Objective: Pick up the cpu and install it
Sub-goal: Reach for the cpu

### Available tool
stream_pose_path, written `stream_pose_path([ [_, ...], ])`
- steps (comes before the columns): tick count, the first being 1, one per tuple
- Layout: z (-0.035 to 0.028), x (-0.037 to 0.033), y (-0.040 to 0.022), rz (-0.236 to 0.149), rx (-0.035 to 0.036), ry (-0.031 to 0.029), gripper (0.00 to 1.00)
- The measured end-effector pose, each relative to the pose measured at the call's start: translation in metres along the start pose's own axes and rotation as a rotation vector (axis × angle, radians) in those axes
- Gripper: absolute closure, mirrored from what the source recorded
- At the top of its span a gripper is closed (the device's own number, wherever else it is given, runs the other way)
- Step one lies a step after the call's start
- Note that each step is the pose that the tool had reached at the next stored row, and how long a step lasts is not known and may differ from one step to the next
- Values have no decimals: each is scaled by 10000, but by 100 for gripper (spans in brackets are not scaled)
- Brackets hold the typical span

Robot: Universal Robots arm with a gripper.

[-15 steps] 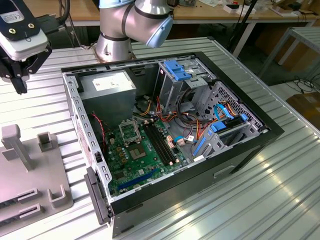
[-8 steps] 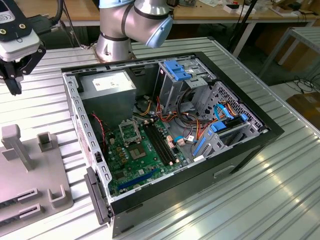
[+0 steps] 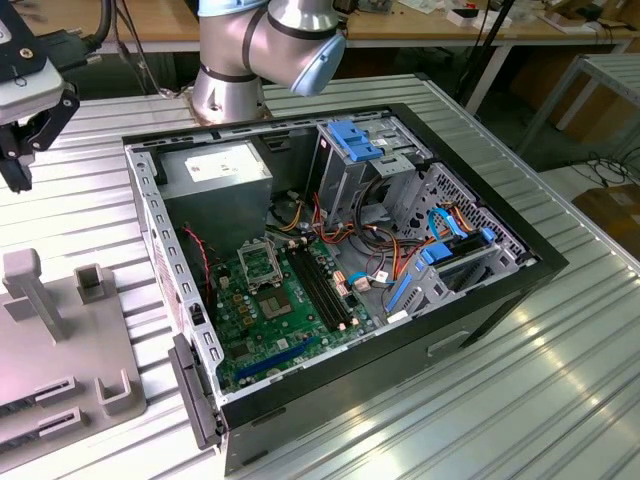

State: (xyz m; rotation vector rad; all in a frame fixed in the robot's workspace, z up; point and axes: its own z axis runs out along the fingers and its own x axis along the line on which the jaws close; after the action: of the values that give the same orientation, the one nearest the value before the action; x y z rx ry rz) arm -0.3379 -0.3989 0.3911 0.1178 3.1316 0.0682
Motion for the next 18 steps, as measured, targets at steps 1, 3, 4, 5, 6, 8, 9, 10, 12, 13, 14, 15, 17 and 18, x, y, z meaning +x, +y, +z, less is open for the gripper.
stream_pose_path([
  [1,0,10,-1,0,1,1,89],
  [3,0,36,-3,1,1,5,89],
  [4,0,47,-3,1,1,7,89],
  [5,0,57,-4,1,1,7,89],
  [6,0,65,-5,1,1,8,89],
  [8,0,84,-6,1,1,11,89],
  [9,0,102,-8,1,1,13,89],
  [10,0,117,-9,1,1,15,89],
  [12,1,141,-10,2,1,18,89],
  [13,1,152,-11,2,2,20,89],
  [14,0,163,-12,1,2,22,89],
  [15,0,172,-13,2,2,22,89],
  [17,1,196,-15,2,2,25,89],
  [18,1,216,-16,2,3,28,89],
])
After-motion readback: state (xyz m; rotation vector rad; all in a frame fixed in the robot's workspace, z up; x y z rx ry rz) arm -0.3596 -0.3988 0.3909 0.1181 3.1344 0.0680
